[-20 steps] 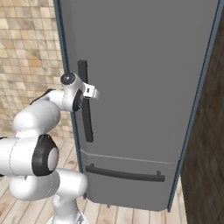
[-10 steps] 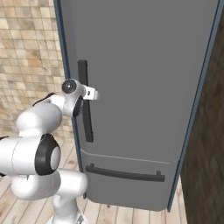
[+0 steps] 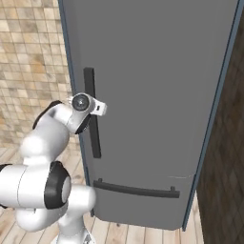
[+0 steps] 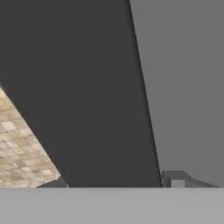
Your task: Retrieve the sausage and cheese from the fridge and place them on the cutting board on the counter.
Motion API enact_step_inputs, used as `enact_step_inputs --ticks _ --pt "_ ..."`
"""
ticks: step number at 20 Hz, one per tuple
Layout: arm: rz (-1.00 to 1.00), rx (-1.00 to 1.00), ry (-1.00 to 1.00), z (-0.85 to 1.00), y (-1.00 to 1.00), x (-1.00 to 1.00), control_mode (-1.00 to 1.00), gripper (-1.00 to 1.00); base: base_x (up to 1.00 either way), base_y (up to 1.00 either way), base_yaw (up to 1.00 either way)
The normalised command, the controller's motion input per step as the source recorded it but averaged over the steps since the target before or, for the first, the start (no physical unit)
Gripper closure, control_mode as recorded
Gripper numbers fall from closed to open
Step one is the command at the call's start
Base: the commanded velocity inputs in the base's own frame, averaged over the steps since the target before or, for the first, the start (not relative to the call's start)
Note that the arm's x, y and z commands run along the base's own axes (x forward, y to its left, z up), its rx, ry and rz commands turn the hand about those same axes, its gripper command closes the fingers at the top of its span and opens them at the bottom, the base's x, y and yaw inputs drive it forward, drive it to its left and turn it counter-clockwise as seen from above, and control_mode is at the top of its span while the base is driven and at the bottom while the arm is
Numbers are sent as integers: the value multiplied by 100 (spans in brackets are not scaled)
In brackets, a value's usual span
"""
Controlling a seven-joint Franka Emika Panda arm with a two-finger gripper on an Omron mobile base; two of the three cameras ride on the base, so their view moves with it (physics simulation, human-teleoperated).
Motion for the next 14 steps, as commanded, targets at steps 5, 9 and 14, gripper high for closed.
enact_step_inputs --ticks 5,9,14 --pt "0 2 0 59 -37 -83 -100 100 0 0 0" --pt "0 0 6 61 -74 -89 -100 100 0 0 0" --pt "0 0 16 57 -95 -90 -100 100 0 0 0"
